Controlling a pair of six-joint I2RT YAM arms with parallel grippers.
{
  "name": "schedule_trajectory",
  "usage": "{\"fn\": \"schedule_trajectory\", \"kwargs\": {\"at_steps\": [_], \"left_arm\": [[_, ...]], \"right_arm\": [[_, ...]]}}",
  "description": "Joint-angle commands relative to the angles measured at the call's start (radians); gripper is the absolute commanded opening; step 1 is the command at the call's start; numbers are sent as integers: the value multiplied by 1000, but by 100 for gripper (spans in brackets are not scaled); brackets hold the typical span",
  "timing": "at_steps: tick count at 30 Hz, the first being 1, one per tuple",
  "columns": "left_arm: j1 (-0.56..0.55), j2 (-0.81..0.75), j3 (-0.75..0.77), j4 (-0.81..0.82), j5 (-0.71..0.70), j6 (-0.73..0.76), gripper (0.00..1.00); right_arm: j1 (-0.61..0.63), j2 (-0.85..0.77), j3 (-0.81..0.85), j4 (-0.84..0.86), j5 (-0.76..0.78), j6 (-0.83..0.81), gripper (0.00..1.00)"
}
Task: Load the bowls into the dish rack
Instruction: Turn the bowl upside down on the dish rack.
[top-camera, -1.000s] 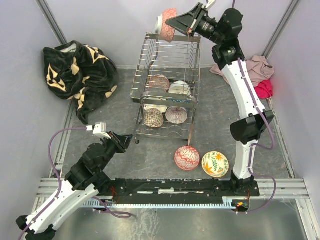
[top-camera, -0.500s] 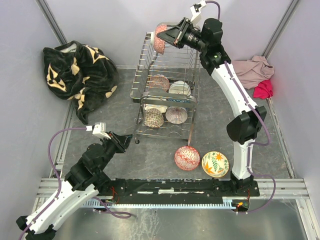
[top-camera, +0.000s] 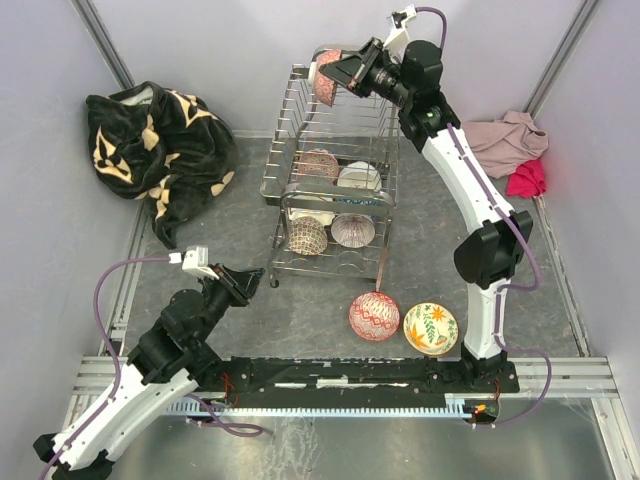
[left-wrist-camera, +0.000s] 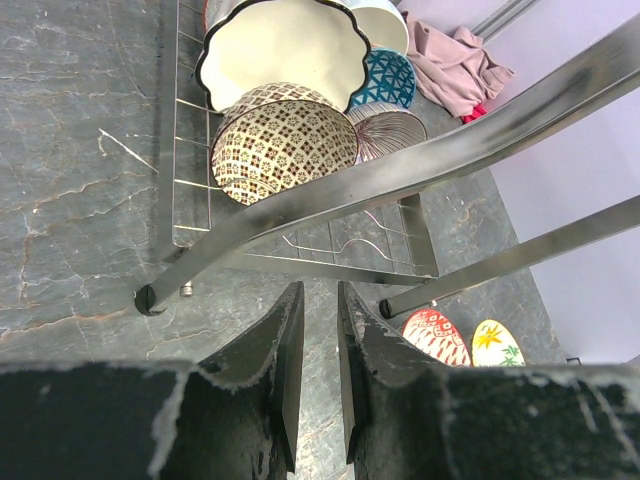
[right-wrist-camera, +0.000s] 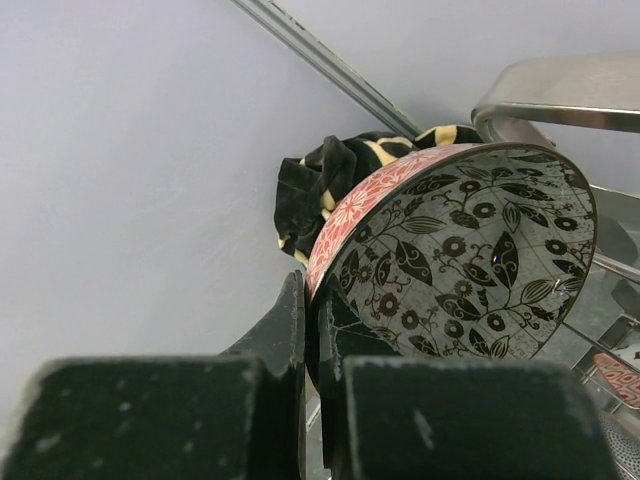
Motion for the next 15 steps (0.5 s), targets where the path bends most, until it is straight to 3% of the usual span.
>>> {"fn": "schedule_trajectory", "kwargs": {"at_steps": [1,15], "left_arm": [[-1,-10,43,9,-22,-12,27],[-1,2,61,-1,-21,-2,27]], "right_arm": [[-1,-37,-13,-16,38,-51,2],[-31,-127,-152,-42,77,-80,13]]}}
